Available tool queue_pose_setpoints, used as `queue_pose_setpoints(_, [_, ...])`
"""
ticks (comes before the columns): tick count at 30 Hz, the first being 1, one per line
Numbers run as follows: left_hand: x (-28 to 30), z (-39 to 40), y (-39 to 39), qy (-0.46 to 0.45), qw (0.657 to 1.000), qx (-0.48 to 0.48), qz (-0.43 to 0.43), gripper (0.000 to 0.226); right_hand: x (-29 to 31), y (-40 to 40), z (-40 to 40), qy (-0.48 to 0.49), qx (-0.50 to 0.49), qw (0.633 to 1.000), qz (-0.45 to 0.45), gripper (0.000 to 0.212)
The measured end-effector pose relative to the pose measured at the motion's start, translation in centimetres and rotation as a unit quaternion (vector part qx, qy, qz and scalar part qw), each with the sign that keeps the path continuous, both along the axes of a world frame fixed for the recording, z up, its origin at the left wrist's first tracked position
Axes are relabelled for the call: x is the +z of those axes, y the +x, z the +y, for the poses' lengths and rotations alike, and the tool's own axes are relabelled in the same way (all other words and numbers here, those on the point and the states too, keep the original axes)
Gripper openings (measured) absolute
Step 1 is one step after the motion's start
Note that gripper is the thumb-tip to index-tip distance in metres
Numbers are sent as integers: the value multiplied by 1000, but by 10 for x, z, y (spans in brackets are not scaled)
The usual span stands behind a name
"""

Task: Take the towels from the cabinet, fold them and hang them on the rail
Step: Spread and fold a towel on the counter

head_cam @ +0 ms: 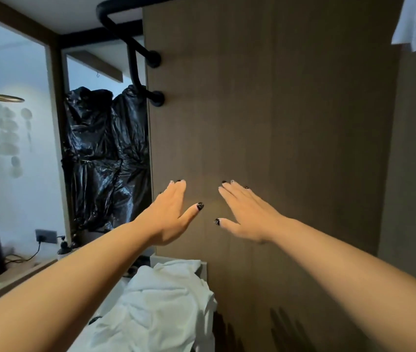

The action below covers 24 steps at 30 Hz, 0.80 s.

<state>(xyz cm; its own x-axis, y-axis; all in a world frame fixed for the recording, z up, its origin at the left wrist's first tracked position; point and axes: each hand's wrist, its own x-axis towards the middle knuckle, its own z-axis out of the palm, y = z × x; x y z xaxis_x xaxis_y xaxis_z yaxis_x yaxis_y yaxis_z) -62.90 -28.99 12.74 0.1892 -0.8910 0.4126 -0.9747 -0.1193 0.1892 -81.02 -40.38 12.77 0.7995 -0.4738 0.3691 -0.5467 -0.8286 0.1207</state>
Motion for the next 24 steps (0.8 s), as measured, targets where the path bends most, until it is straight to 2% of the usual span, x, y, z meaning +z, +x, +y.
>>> queue_pose_setpoints(7, [-32, -27, 55, -6, 1000, 15, -13, 79, -46, 45, -36, 57, 36, 997, -22, 79])
queue_pose_setpoints(13, [-61, -64, 100, 52, 996, 30, -73, 80, -81, 86, -84, 119, 26, 992, -2, 82])
queue_pose_setpoints(16, [-74, -83, 118, 80, 994, 31, -70, 90, -93, 106, -106, 131, 32, 991, 6, 82])
queue_pose_setpoints(19, [-91, -96, 134, 91, 994, 27, -60, 81, -105, 123, -121, 152, 35, 987, 22, 82])
queue_pose_setpoints(24, [-118, -102, 157, 109, 993, 26, -42, 78, -124, 151, -138, 160, 48, 985, 54, 83])
